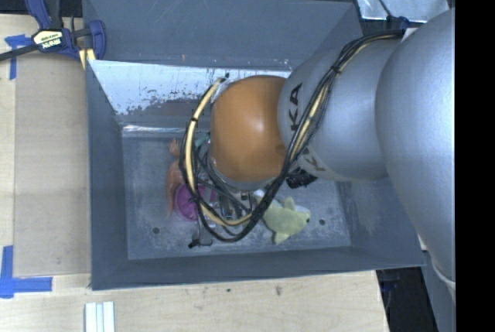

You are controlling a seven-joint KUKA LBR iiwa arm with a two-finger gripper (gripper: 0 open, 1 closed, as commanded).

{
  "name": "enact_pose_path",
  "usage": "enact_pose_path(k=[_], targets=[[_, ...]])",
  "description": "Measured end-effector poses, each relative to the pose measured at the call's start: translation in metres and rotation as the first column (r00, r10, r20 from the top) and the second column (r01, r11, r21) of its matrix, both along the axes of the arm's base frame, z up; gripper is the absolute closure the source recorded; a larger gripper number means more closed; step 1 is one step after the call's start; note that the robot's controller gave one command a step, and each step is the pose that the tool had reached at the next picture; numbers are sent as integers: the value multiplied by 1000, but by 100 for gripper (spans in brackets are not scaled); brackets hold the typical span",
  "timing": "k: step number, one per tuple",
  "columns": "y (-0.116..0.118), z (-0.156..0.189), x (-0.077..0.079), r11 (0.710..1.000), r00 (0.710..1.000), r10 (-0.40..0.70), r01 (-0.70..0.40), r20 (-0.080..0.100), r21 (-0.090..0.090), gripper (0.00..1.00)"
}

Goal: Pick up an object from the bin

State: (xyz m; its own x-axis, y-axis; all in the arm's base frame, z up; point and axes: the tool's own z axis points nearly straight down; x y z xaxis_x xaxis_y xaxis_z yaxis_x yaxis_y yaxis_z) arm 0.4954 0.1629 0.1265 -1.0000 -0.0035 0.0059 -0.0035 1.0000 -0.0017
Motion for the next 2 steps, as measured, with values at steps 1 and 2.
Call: enact_pose_path(k=[1, 2], targets=[[0, 5, 2, 1000, 1000, -4, 4, 8, 3, 0], [18, -35, 82, 997, 997, 71, -71, 12, 3, 0]])
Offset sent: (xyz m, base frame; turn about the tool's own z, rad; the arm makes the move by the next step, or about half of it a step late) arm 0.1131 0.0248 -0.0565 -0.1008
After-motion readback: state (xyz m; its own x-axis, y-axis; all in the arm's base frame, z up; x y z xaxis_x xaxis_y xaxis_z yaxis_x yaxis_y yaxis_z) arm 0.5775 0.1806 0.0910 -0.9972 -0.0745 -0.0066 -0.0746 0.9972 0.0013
